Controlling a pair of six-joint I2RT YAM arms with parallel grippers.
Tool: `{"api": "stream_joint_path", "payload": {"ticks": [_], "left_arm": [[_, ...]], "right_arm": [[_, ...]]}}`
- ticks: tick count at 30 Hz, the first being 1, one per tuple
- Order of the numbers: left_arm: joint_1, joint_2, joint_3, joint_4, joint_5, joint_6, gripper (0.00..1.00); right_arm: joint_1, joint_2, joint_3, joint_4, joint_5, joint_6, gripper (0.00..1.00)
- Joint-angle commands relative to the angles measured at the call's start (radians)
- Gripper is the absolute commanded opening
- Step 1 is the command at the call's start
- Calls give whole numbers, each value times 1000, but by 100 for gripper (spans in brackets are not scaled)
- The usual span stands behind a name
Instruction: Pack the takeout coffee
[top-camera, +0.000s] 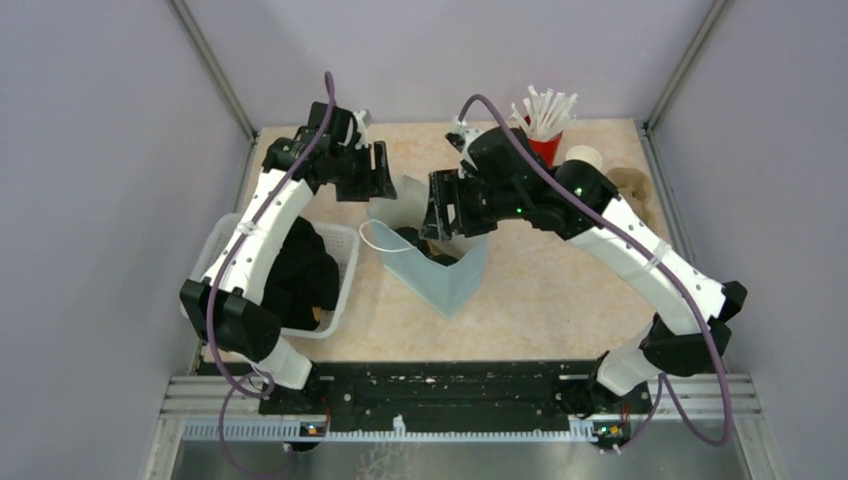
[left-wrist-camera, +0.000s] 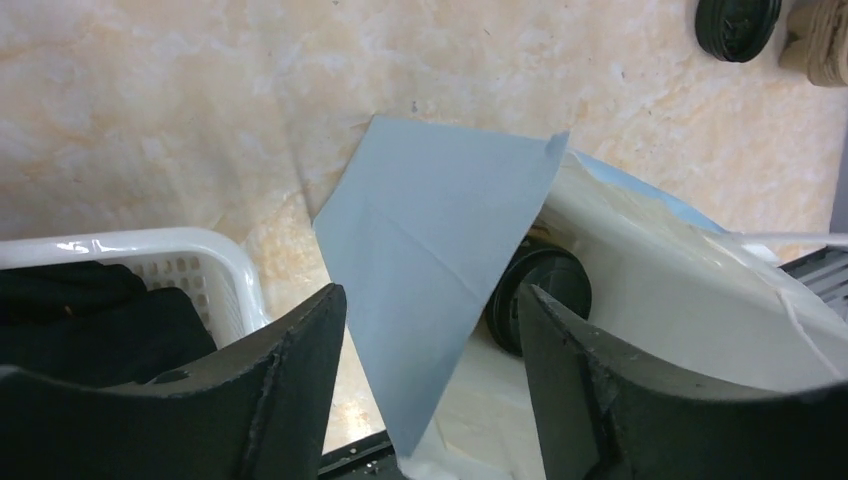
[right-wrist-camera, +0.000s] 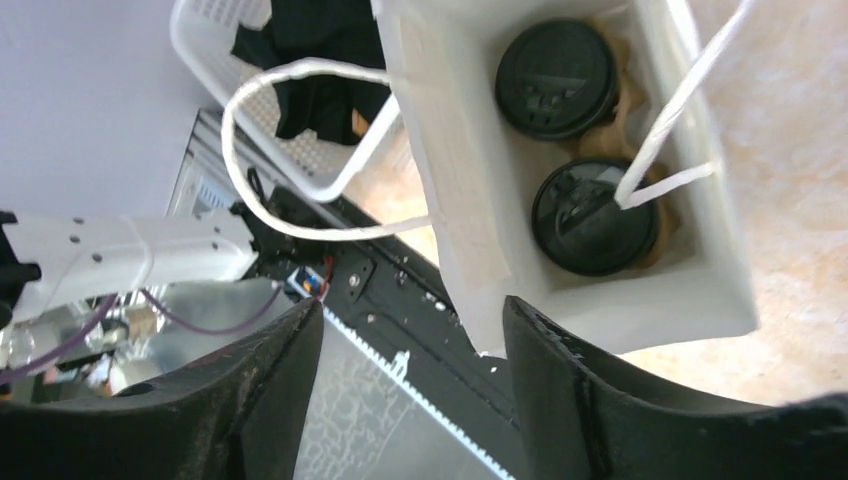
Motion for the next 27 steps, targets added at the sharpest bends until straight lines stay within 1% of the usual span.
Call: {"api": "stream_joint_path", "payload": {"ticks": [1, 3, 4, 6, 9, 11, 14, 17, 18, 19, 21, 23, 27], "left_arm": [[-1, 17, 13, 73, -2, 54, 63], [-3, 25, 6, 74, 0, 33, 47], [-4, 22, -1, 71, 1, 16, 42], [-8, 4, -30, 72, 12, -15, 38], [-21, -52, -91, 81, 10, -81, 30], [-30, -103, -140, 94, 19, -121, 27], [-35, -179, -232, 127, 88, -198, 25], [-40, -238, -304, 160, 157, -251, 24], [-43, -251, -313, 158, 164, -256, 25], [-43, -253, -311, 155, 163, -247, 29], [-42, -233, -277, 131, 135, -206, 39], [-43, -187, -221, 94, 108, -150, 45], [-42, -79, -95, -3, 66, -71, 48]], "right_arm": [[-4, -10, -107, 105, -105, 47, 61], [-5, -6, -125, 89, -95, 37, 56], [-4, -3, -134, 79, -86, 33, 55], [-4, 4, -157, 49, -22, 43, 54], [-29, 2, -195, 4, 127, 73, 53], [-57, 3, -207, -8, 199, 42, 52], [-94, 49, -155, -46, 259, -43, 52], [-95, 98, -69, -91, 299, -141, 53], [-95, 108, -45, -107, 315, -179, 53], [-96, 115, -28, -122, 329, -209, 53], [-95, 124, -2, -136, 327, -260, 53], [-95, 121, 18, -135, 296, -288, 53], [-94, 128, 73, -156, 250, -293, 54]]}}
